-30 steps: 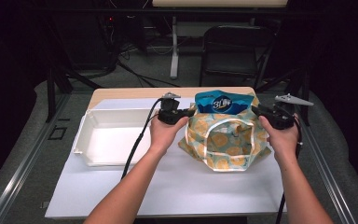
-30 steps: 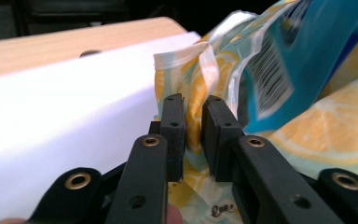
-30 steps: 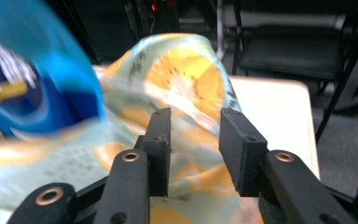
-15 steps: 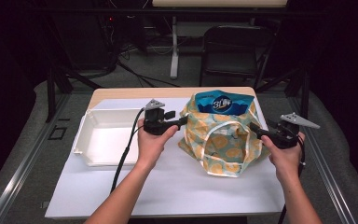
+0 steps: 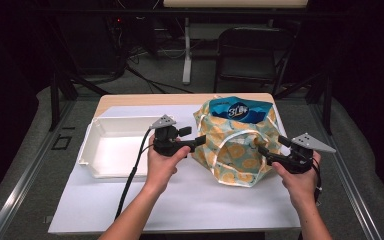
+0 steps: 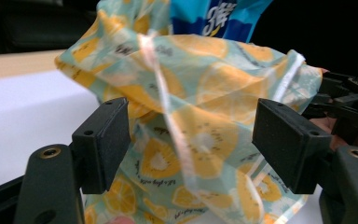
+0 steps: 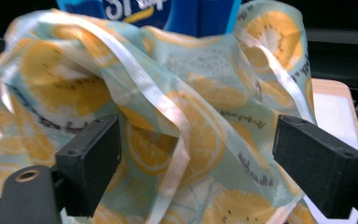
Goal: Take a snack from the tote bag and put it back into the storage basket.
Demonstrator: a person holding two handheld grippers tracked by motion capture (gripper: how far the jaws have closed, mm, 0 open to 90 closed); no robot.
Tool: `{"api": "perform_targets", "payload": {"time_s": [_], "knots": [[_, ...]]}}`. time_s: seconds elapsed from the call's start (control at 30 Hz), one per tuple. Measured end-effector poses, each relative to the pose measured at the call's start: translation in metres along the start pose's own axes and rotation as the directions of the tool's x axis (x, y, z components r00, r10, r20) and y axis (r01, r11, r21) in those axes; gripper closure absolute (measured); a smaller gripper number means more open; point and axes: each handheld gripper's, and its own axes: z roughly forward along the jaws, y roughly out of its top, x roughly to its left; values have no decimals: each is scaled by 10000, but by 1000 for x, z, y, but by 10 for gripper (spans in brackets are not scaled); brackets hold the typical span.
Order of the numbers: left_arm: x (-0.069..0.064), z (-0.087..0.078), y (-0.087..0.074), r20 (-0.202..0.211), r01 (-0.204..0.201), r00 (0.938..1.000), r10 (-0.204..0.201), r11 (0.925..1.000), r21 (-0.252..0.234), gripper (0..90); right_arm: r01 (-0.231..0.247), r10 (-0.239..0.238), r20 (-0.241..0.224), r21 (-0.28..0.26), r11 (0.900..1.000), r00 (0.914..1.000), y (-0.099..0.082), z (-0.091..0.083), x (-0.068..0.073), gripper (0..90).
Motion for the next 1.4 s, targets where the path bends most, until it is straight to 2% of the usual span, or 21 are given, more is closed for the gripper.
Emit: {"api": "perform_targets", "payload": {"time_s": [0.03,0.07,0.13,0.17,0.23,0.3,0.37,0.43,0.5,0.53,0.63,0.67,0.8,0.9,0.97,1.03,1.1,1.17,1.23,1.3,1.4], "knots": [[-5,-1,0,-16,-195,9998,194,9996,-183,280,-65,66,65,-107,9999,10000,-1,1,0,176],[-14,-3,0,-279,-484,9985,479,9987,-178,281,-110,112,143,-139,9998,9998,-1,1,-1,191],[-23,0,-1,-346,-626,9974,624,9980,-31,265,-226,228,200,-122,9997,9995,-2,3,-2,208],[-26,3,-2,-489,-754,9959,766,9968,263,250,-189,190,176,-60,9998,9997,-2,4,-2,232],[-29,14,-8,-750,-871,9928,932,9928,817,187,52,-53,70,182,9998,10000,-4,9,1,330],[-26,25,-15,-816,-678,9936,779,9903,1209,156,286,-288,151,184,9994,9995,-6,11,5,455],[-22,31,-20,-610,-582,9959,669,9893,1340,172,386,-389,96,277,9989,9992,-7,13,8,613],[-21,32,-20,-235,-589,9978,623,9903,1261,310,492,-499,227,332,9982,9985,-8,13,9,729],[-21,31,-19,-256,-684,9970,724,9889,1321,534,694,-707,428,305,9971,9966,-10,12,10,839],[-21,30,-18,-93,-751,9970,770,9883,1329,643,700,-709,460,200,9973,9964,-11,11,10,863],[-22,24,-15,125,-897,9960,888,9869,1343,868,778,-771,599,-91,9969,9952,-10,5,11,891],[-21,21,-14,258,-879,9960,852,9872,1332,885,793,-780,585,-197,9967,9952,-9,1,11,894],[-20,13,-19,772,-894,9940,776,9825,1636,897,955,-913,715,-575,9938,9933,-11,-17,18,894],[-15,13,-27,1009,-611,9939,446,9841,1670,895,900,-831,818,-839,9924,9932,-12,-26,21,891],[-14,15,-31,919,-611,9948,449,9815,1813,892,705,-649,604,-957,9929,9961,-14,-30,23,890],[-14,18,-34,872,-667,9949,506,9790,1926,892,903,-857,540,-884,9920,9949,-16,-30,28,890],[-15,22,-38,592,-1010,9942,897,9682,2289,893,1066,-1043,338,-743,9915,9940,-20,-28,31,890],[-13,28,-43,329,-1244,9922,1200,9496,2877,893,1268,-1254,327,-462,9909,9916,-25,-26,32,888],[-7,34,-50,207,-982,9951,968,9394,3283,893,1247,-1243,221,-169,9921,9920,-32,-21,30,885],[-3,38,-56,-40,-759,9966,824,9343,3483,892,1199,-1203,191,208,9926,9926,-38,-16,29,880],[3,44,-65,-555,-572,9948,853,9198,3882,893,1317,-1338,223,795,9881,9908,-44,-7,28,880]]}}
